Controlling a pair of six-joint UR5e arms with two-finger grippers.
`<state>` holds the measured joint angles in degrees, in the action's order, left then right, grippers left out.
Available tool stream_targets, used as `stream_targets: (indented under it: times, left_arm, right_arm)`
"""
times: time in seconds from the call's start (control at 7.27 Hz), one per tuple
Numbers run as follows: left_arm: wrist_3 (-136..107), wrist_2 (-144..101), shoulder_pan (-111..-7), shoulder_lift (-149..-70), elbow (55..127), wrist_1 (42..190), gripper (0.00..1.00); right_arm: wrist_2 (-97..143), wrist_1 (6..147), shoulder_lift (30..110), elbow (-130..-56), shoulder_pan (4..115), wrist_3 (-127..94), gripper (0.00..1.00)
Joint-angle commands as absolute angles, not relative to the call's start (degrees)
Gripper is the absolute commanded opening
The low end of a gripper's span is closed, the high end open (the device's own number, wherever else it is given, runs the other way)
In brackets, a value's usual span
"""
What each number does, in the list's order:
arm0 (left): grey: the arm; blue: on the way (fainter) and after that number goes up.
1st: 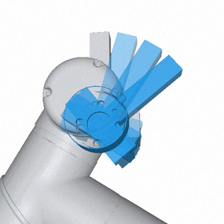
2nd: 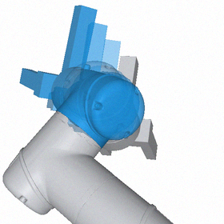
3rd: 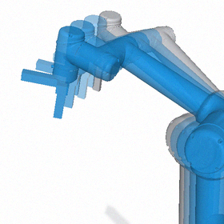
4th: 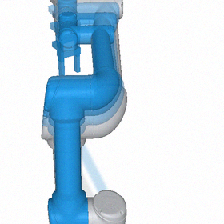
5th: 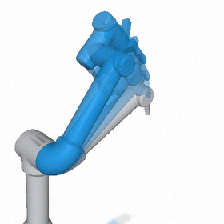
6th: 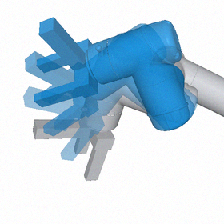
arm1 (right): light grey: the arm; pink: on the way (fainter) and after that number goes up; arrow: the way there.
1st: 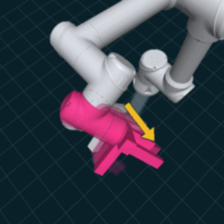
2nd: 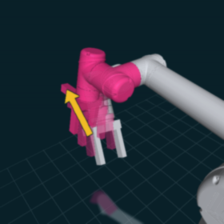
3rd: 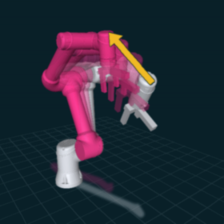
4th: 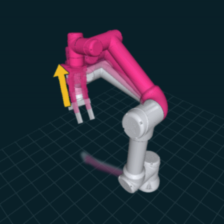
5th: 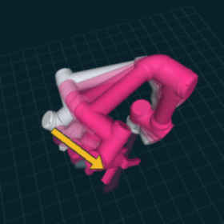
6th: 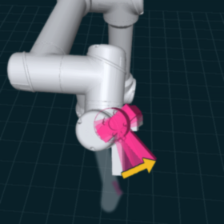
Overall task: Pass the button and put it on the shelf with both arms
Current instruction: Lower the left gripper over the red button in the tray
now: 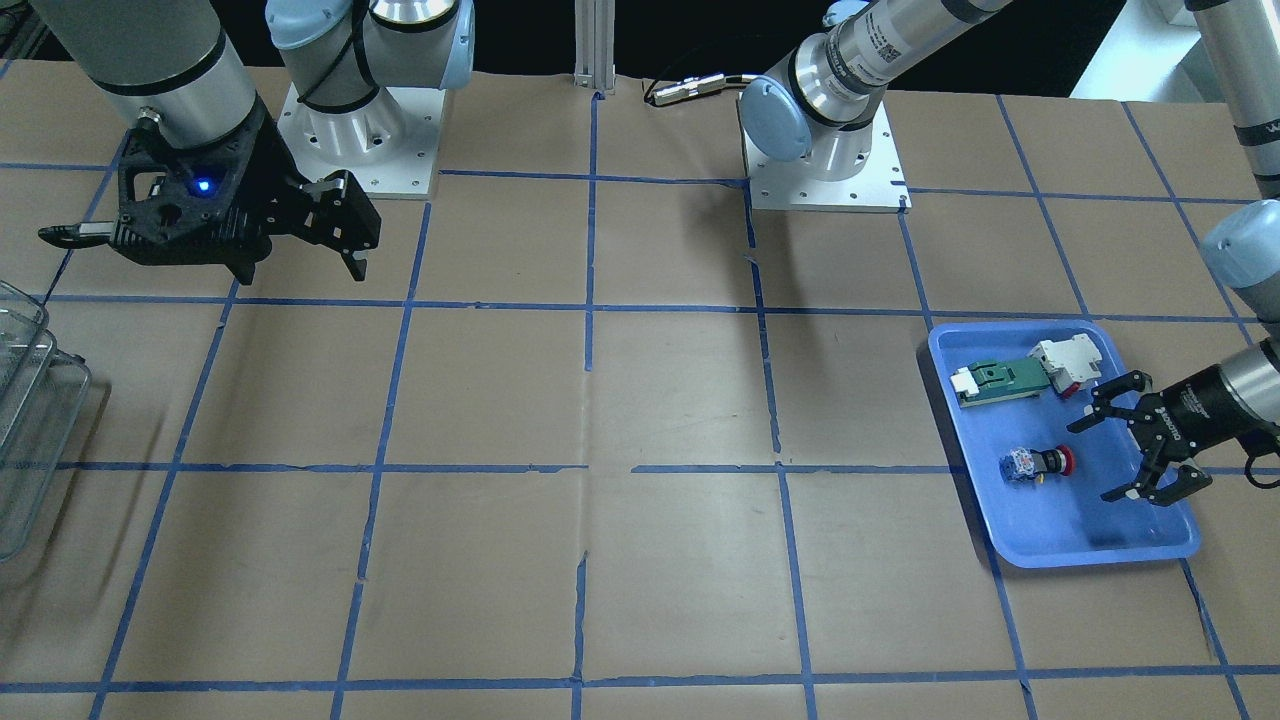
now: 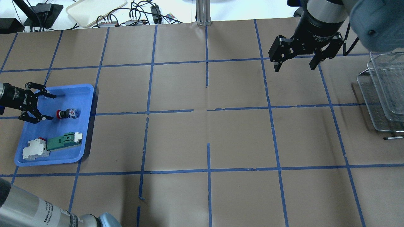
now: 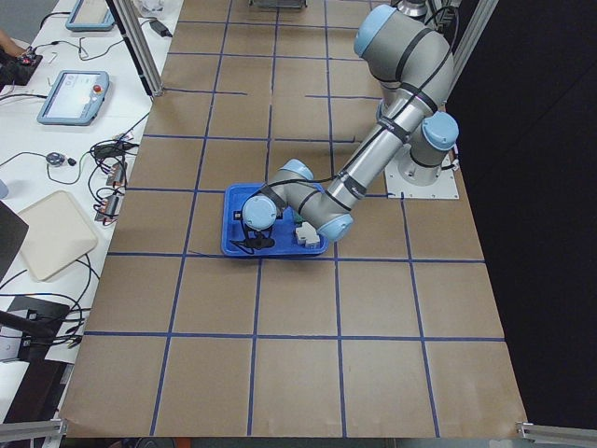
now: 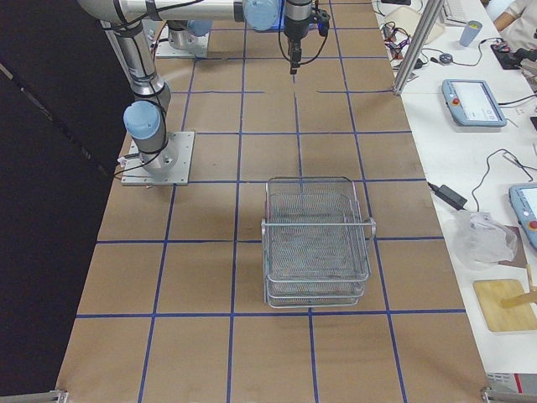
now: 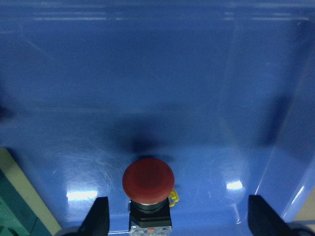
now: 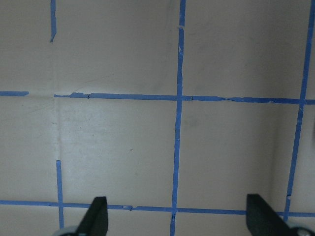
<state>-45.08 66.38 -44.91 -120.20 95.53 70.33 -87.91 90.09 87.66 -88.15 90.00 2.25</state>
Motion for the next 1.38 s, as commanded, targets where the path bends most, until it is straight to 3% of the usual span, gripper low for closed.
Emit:
stream_targets:
  times: [0.0, 1.24]
  left_arm:
    - [-44.9, 66.6, -44.9, -121.0, 95.7, 71.1, 1.0]
    - [-42.5, 67.2, -44.9, -121.9, 96.9, 72.7, 0.97]
  right_arm:
    - [-87.9, 90.1, 87.9, -88.2, 90.0, 2.5, 1.0]
    - [-85.8, 89.6, 87.6, -88.2, 90.0, 4.6, 1.0]
